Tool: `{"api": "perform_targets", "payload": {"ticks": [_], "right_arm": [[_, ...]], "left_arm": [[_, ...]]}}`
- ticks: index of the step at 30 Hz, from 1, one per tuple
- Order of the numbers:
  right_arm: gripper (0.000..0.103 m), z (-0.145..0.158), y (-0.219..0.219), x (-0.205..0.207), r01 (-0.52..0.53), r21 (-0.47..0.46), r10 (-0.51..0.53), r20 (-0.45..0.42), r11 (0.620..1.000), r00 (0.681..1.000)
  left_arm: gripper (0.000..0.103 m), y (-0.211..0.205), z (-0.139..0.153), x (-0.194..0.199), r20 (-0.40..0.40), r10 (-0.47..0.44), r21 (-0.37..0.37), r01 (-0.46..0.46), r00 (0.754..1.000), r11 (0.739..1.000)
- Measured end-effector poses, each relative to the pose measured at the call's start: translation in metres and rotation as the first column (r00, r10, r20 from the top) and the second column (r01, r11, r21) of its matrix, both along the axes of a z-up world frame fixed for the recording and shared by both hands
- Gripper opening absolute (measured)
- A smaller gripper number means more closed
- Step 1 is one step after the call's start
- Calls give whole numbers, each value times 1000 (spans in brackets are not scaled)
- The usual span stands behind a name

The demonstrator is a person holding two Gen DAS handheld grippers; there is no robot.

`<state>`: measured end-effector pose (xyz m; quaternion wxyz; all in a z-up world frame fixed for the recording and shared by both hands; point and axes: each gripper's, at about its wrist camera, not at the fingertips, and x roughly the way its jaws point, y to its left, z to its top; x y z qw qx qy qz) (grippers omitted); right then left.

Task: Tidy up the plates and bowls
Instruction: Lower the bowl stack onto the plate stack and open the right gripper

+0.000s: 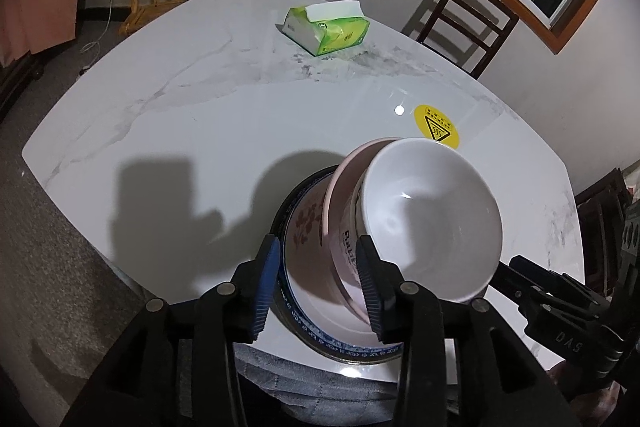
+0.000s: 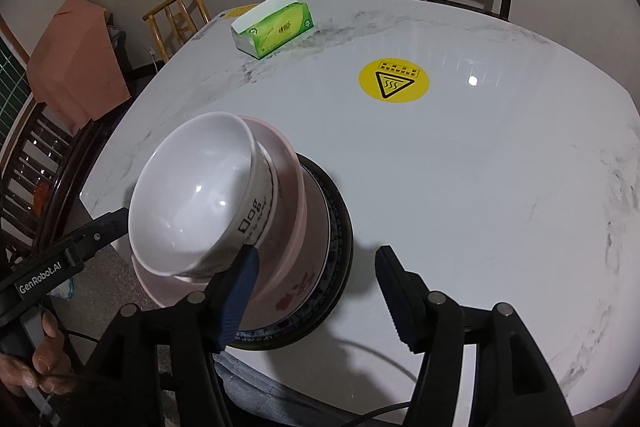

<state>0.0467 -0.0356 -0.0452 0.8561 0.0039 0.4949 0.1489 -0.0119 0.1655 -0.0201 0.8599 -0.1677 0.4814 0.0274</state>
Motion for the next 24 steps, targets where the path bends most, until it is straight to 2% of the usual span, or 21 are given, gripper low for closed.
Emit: {"api": "perform_targets", "payload": {"ticks": [7,10,18,24], "right_arm": [[64,0,-4,-13,-13,-14,14,45,1000,999],[70,1,-4,-19,-22,-11,22,60,1000,998],[76,0,-3,-39,-51,-26,53,94,998,994],[85,-3,-6,-49,-59,-26,62,102,998,993]], "left_arm": [[45,-9,9,-18,45,-18,-3,18,999,1000],[49,-18,15,-26,73,-34,8,33,997,999],[56,-46,19,-43,117,-63,147,45,991,988],[65,-60,10,-49,105,-68,174,49,992,983]]}}
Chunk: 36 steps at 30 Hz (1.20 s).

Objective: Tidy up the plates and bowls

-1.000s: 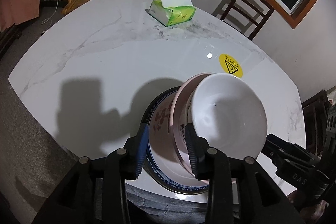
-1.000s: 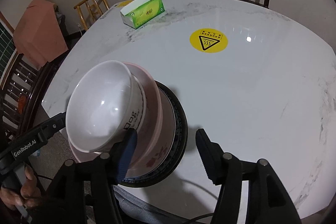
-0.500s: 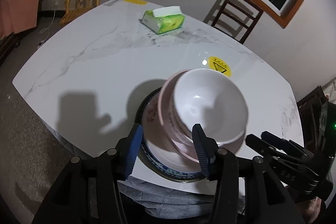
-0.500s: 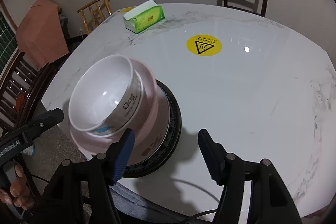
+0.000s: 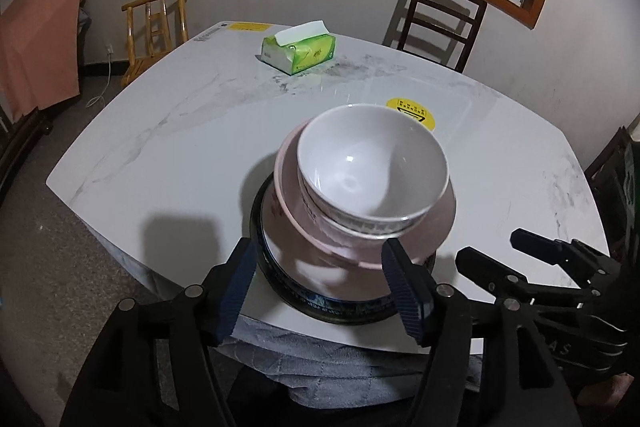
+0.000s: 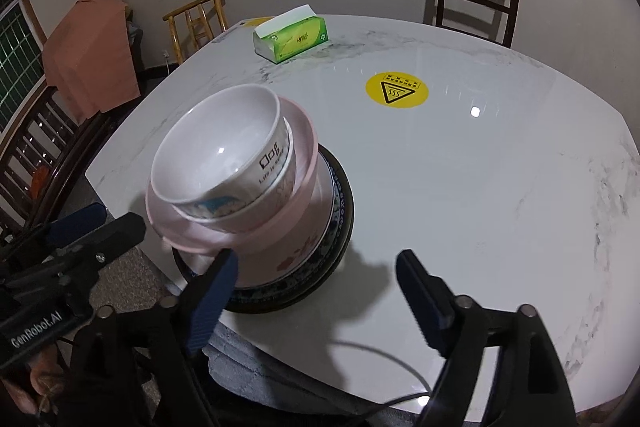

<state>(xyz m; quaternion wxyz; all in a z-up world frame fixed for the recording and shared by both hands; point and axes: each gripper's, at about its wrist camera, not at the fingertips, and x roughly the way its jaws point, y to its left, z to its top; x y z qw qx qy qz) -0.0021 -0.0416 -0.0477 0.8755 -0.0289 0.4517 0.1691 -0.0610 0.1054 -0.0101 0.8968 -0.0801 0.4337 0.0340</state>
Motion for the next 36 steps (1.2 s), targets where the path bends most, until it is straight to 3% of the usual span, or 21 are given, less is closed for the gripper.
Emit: {"api": "perform_targets", "payload": {"ticks": [4,16,36], "right_arm": [[85,0,-4,-5,5,-10,-5,12,1000,1000],[85,-10,-8,-13,10,-33,-10,2,999,1000],[85,-11,-7,-17,-6,-42,7,3,999,1000]], "left_arm": [[71,-4,-1,-5,15,22,24,-22,1000,999],[74,-9,-7,-9,6,48,45,-48,999,998],[75,-16,-13,-6,-20,48,72,-46,999,996]]}}
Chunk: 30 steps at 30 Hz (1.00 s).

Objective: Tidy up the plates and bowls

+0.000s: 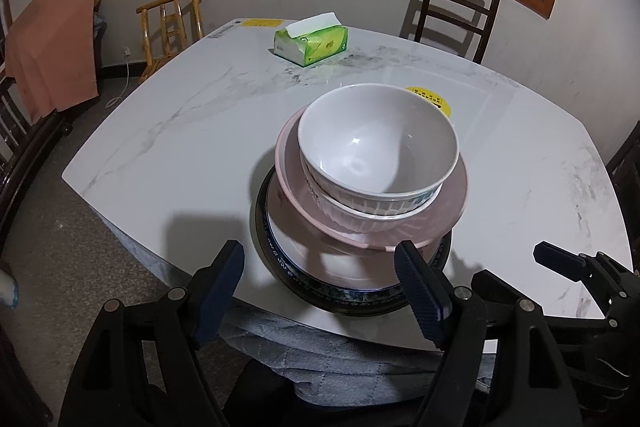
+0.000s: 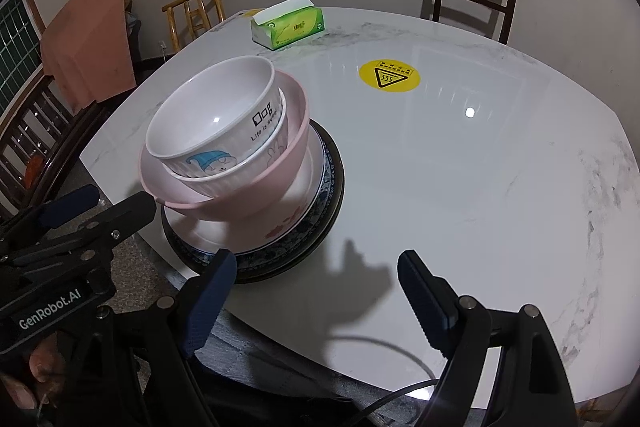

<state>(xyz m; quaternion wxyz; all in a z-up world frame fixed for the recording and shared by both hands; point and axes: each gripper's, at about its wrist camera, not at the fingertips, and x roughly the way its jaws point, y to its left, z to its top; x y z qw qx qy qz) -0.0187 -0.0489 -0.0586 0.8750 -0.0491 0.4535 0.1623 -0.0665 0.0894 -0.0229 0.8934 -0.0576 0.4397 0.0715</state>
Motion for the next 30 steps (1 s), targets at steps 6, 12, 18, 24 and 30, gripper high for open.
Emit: {"api": "perform_targets", "payload": {"ticks": [6,12,18,24,30], "right_arm": [[85,0,2,-1,-8,-1,8,-1,1000,1000],[85,0,4,-1,-8,3,8,-4,1000,1000],[85,-2,6,-1,-13,3,13,-6,1000,1000],[85,-3,6,-1,-13,3,13,-9,1000,1000],[85,-5,7,-1,-15,3,15,-15,1000,1000]], "left_arm": [[75,0,0,1,-2,-1,2,1,1000,1000],[75,-1,0,-1,-4,1,1,-1,1000,1000],[75,-1,1,-2,-4,-2,-1,2,1000,1000],[75,-1,1,-2,-6,-2,0,2,1000,1000],[75,0,0,-2,-7,-5,-1,5,1000,1000]]}}
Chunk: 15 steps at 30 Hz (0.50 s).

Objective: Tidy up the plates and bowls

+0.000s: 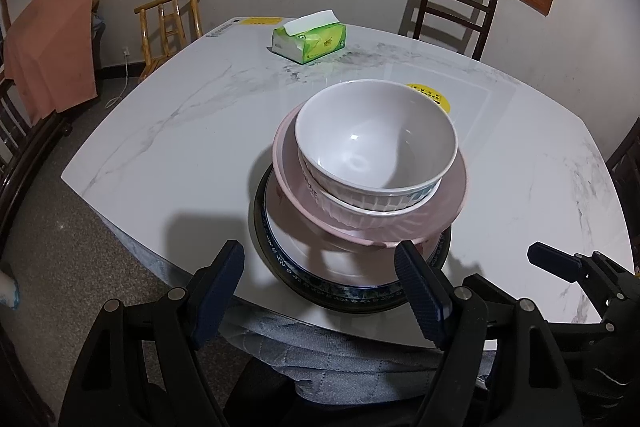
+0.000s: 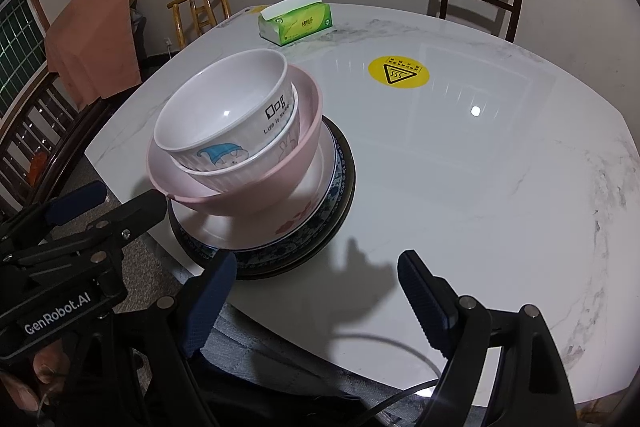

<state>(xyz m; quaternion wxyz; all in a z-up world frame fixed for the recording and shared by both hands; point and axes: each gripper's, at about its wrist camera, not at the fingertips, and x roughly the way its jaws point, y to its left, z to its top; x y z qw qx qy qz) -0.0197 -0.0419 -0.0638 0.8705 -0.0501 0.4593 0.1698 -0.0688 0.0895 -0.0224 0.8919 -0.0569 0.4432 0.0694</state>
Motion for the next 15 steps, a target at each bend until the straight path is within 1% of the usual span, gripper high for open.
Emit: {"api": "perform_targets", "payload": {"ticks": [15], "right_arm": [[85,-2,2,2,-5,5,5,-10,1000,1000]], "left_arm": [[75,2,-1,0,-6,-4,-3,4,1000,1000]]}}
